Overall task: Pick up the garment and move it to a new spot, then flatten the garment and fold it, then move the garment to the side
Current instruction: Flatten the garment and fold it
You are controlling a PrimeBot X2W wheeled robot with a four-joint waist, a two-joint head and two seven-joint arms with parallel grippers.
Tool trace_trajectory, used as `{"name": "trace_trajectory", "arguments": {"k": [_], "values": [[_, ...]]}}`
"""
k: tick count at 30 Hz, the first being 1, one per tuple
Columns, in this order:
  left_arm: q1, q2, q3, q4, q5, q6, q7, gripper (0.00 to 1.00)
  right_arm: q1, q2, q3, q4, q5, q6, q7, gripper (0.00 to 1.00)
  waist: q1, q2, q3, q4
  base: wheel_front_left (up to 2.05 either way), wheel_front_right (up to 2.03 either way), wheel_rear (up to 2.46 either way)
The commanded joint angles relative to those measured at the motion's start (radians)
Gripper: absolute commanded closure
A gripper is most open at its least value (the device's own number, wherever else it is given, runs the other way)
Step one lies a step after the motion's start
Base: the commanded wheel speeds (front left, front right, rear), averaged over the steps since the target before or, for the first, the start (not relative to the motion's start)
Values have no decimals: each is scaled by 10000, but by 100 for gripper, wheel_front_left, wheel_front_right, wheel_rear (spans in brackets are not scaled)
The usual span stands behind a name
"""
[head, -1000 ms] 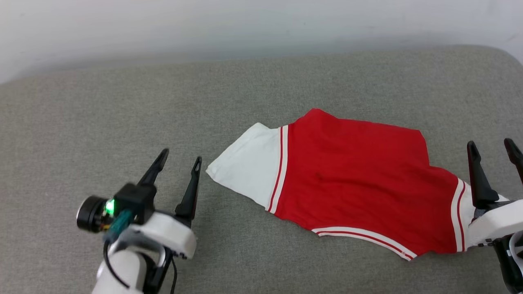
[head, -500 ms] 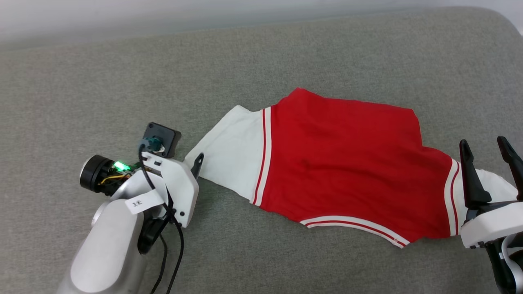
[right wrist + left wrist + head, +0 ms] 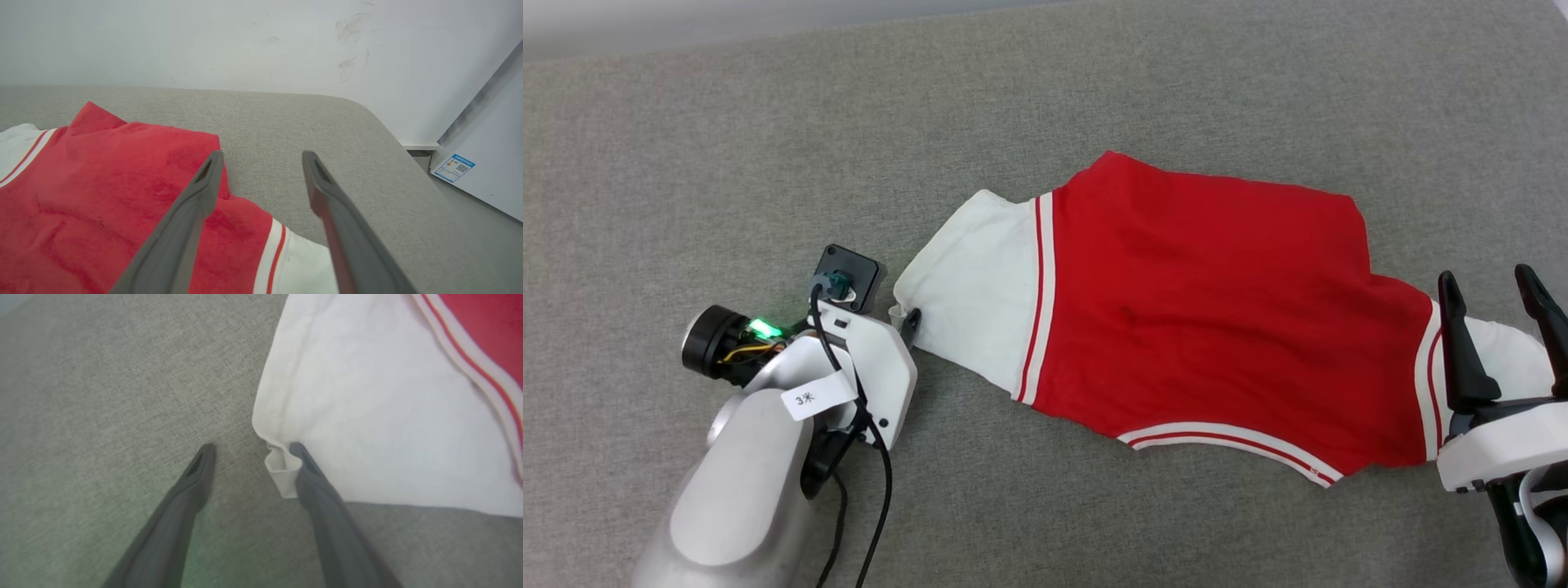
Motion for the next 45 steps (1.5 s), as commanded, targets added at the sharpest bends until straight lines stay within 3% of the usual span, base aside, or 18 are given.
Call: {"name": "trace_trajectory", "arguments": {"k": [1, 5, 11, 19, 27, 33, 34, 35, 37, 39, 45], "values": [[294, -63, -187, 411, -36, -40, 219, 100, -181, 47, -12, -51, -97, -14, -6, 0, 0, -1, 15, 32, 0, 0, 0], [358, -29, -95, 432, -201, 33, -207, 100, -109, 24, -29, 8, -179, -14, 51, 0, 0, -1, -104, 208, 0, 0, 0], [630, -11, 621, 74, -530, 712, -1165, 100, 68, -102, 137, 204, -215, -14, 232, 0, 0, -1, -645, 622, 0, 0, 0], [2027, 331, 1507, -594, -1120, 1285, -1682, 100, 313, -171, 390, 426, -143, -14, 517, 0, 0, -1, -1342, 1210, 0, 0, 0], [3637, 456, 1892, -1553, -1604, 1525, -1780, 100, 585, -179, 658, 630, -44, -14, 792, 0, 0, -1, -1724, 1693, 0, 0, 0], [4213, 212, 1686, -1968, -1670, 1525, -1990, 100, 688, -195, 718, 891, -10, -14, 945, 0, 0, -1, -1845, 1898, 0, 0, 0], [4225, 171, 1652, -2015, -1647, 1522, -2107, 78, 697, -185, 715, 935, -8, -14, 943, 0, 0, -1, -1861, 1917, 0, 0, 0], [4225, 171, 1652, -2015, -1647, 1522, -2107, 78, 697, -185, 715, 935, -8, -14, 943, 0, 0, -1, -1861, 1917, 0, 0, 0], [4165, 114, 1607, -2105, -1585, 1501, -2406, 0, 715, -180, 739, 1009, 6, -14, 946, 0, 0, -1, -1904, 1944, 0, 0, 0], [4040, 131, 1555, -2207, -1456, 1464, -2821, 0, 727, -204, 760, 1065, 9, -14, 963, 0, 0, -1, -1955, 1964, 0, 0, 0], [3811, -93, 1750, -2453, -1018, 1894, -4583, 0, 797, -522, 975, 986, 156, -14, 1242, 0, 0, -1, -2186, 2201, 0, 0, 0]]}}
